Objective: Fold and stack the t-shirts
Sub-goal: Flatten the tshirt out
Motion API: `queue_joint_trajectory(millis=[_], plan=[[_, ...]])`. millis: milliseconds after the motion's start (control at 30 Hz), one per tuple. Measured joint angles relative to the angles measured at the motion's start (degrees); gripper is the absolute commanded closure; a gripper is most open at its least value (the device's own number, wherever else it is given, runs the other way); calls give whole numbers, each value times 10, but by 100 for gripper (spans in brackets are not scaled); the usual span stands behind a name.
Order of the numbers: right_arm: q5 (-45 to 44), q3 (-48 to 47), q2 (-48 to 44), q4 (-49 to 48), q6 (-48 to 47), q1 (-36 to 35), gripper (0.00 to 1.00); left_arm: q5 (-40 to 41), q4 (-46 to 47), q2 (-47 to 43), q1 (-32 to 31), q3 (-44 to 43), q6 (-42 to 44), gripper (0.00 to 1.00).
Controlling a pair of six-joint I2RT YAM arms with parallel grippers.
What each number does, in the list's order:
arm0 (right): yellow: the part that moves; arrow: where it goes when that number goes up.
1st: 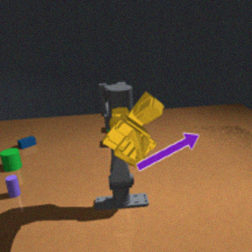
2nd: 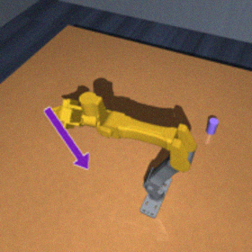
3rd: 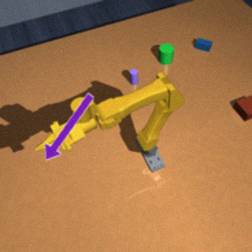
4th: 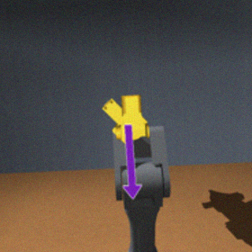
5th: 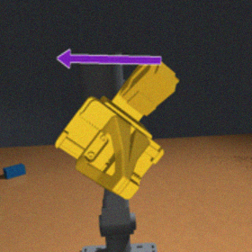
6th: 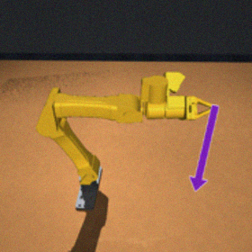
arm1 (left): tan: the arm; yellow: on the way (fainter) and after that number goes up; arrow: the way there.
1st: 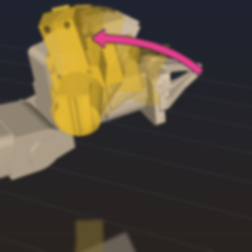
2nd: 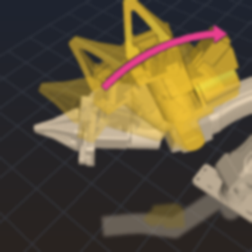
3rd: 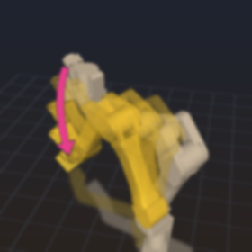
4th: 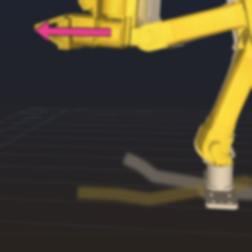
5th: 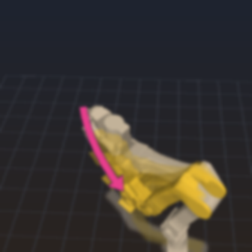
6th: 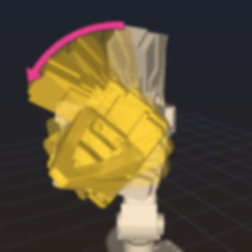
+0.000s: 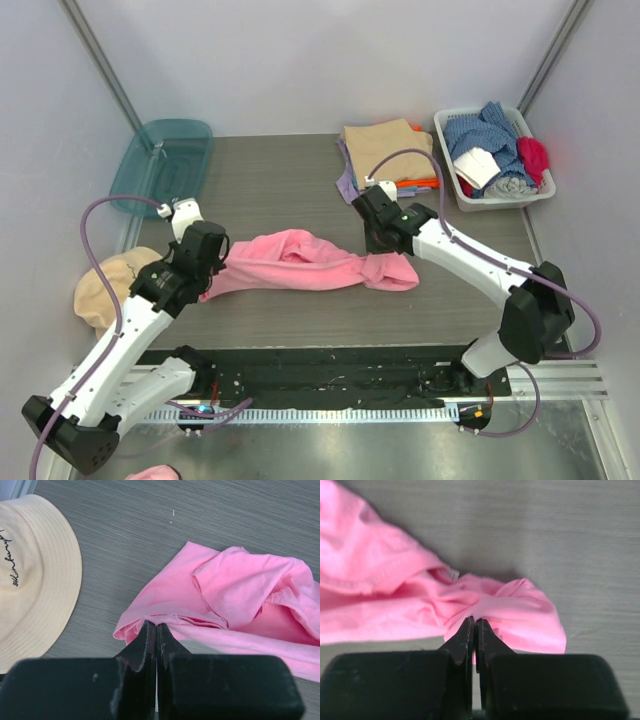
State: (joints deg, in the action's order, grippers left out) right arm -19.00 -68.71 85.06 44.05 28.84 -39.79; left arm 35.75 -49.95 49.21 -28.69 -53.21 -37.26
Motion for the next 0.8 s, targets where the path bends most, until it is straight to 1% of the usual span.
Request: queue_joint_trajectory(millis=[67, 100, 133, 200, 333, 467, 533, 633, 700, 800], plan=[[-15, -15, 21, -17, -13, 6, 54, -1, 0, 2, 0, 0, 0, 100], [-19, -19, 37, -36, -30, 15, 36, -2, 1, 4, 0, 0, 0, 100], [-21, -20, 45, -45, -32, 18, 31, -3, 1, 5, 0, 0, 0, 100], [-12, -20, 68, -82, -51, 33, 25, -6, 2, 12, 0, 0, 0, 100], [-4, -18, 78, -134, -62, 52, 23, -14, 4, 23, 0, 0, 1, 100], [-6, 7, 29, -156, -46, 56, 24, -15, 5, 24, 0, 0, 1, 100], [0, 33, -22, -152, -28, 55, 26, -18, 9, 24, 0, 3, 1, 100], [15, 71, -85, -136, 1, 54, 26, -23, 14, 25, 1, 7, 1, 100], [25, 98, -116, -113, 24, 49, 26, -25, 17, 26, 1, 10, 2, 100], [29, 128, -137, -72, 62, 34, 26, -27, 19, 27, 1, 11, 2, 100]])
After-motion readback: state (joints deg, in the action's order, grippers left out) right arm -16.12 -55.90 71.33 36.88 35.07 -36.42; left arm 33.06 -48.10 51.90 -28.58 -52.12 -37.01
